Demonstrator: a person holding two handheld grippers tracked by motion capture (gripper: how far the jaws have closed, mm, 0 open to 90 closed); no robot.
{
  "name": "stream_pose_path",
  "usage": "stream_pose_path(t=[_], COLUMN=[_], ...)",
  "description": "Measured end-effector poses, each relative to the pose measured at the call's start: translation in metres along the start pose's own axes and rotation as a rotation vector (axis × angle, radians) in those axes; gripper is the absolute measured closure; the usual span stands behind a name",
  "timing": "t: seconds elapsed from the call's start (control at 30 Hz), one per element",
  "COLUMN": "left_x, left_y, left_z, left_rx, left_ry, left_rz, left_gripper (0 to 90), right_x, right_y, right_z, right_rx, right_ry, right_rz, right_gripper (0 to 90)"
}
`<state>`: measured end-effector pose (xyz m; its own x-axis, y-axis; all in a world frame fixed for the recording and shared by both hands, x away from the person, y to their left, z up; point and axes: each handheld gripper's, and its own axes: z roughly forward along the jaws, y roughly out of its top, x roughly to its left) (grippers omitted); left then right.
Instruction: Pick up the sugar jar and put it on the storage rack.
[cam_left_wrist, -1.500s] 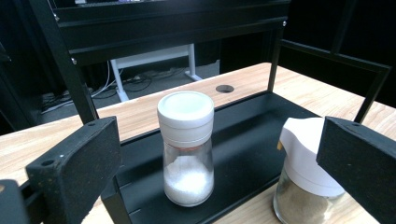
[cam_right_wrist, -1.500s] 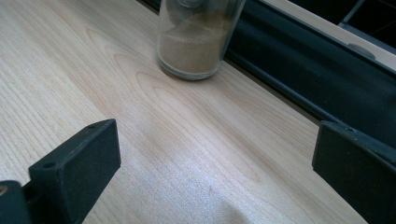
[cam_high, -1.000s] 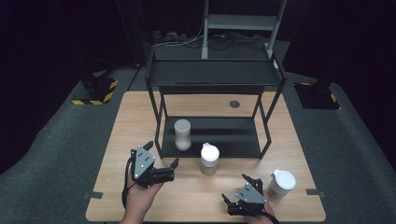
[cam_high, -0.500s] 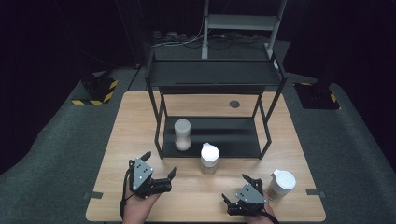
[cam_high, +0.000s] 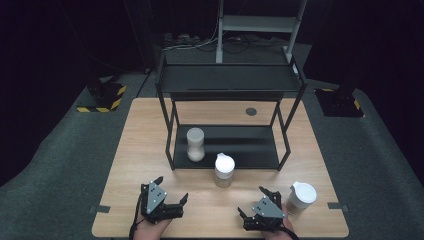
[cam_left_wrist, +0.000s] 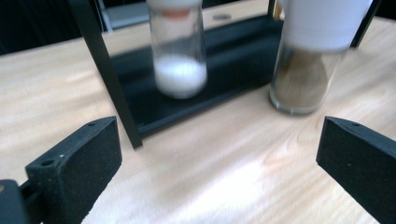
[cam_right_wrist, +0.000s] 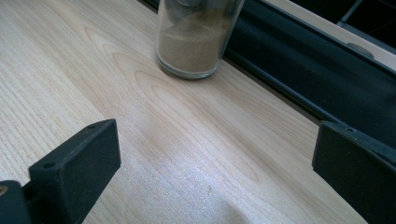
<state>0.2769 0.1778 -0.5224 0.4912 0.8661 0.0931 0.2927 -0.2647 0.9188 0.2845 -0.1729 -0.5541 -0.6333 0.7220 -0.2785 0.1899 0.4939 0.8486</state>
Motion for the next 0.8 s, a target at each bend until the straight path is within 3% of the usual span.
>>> stream_pose_path(t=[0.37,0.67,0.8], left_x=[-0.002,-0.012,-0.014], left_y=[-0.025,-0.025,-0.025], left_z=[0.014,0.019,0.019], left_rx=[0.090,0.160,0.163], left_ry=[0.002,0.003,0.003], left_rz=[0.050,0.167,0.188], left_gripper=[0.2,0.4,1.0], right_x=[0.001,0.000,0.000], right_y=[0.000,-0.001,-0.001], right_z=[-0.001,-0.002,-0.002], right_rx=[-0.005,-0.018,-0.017], right_ry=[-0.013,-0.003,0.000], right_rz=[0.005,0.006,0.001], right_gripper=[0.2,0.2,0.0])
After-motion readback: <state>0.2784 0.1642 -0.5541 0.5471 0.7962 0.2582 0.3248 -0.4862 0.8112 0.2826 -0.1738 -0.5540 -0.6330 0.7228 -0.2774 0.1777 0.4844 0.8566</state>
